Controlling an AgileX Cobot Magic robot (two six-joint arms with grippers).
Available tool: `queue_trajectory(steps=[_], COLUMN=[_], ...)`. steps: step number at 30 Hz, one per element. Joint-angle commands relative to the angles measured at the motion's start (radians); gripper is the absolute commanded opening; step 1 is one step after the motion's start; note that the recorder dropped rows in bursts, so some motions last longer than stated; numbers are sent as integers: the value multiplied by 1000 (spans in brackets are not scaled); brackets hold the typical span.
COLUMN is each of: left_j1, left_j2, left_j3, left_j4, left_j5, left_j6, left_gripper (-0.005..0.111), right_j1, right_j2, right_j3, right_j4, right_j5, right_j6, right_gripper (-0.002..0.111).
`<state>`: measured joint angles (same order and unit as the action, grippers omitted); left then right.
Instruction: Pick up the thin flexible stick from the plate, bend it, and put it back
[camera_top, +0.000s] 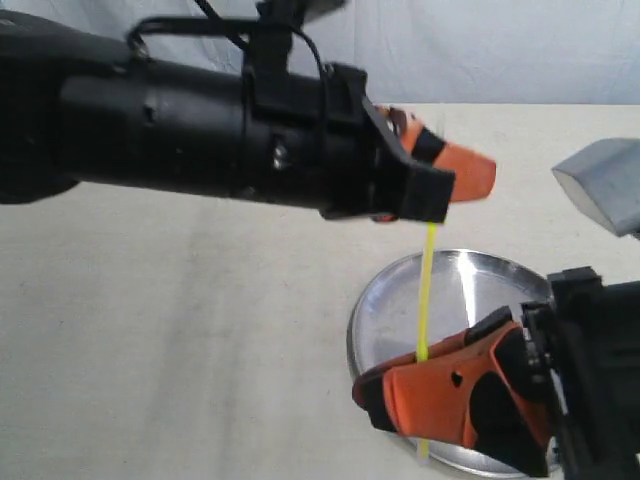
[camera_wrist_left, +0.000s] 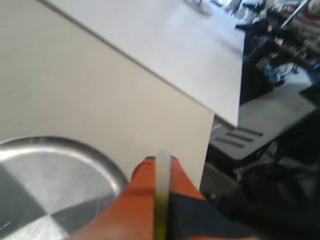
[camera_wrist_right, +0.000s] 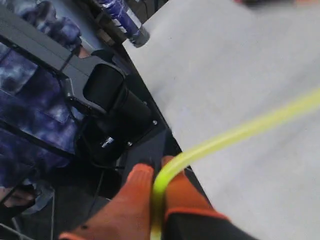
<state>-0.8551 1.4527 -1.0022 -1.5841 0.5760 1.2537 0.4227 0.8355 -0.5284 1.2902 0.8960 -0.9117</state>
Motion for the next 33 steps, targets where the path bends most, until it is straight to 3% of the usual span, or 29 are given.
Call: queue_trajectory(steps=[1,4,9,13,18,22,26,29,33], left_j1=[-72,-84,-84,-84,-84,-84,-84,-84,-84], left_j2=[42,33,-24,-69,-69,-46,-23,-18,-25], left_j3=[7,7,3,-45,-90,-80,-47,-13,5], left_j4=[265,289,160,-2,-134,-64,96,214,236], left_j5=[-36,-66,-58,-58,-56,-102,-207,-241,-115], left_j6=[-79,-138,-103,33,198,197,114,-22,-95], left_gripper=[0,0,0,0,0,0,0,0,0], right_j1=[-3,-3,-3,-3,-3,-3,-3,-3,-3], right_j2=[-87,-135,-136,-99,-23,-6,-48,-111,-161], right_j3=[-78,-117,-121,-98,-85,-85,-93,-105,-112], right_j4=[-84,-316,-682,-661,-487,-332,-296,-348,-631], right_j5=[-123,-161,-105,-75,-74,-76,-83,-126,-181], right_j6=[87,291,624,628,471,311,281,324,585], right_gripper=[-1,-1,-1,-1,-1,-1,-1,-1,-1])
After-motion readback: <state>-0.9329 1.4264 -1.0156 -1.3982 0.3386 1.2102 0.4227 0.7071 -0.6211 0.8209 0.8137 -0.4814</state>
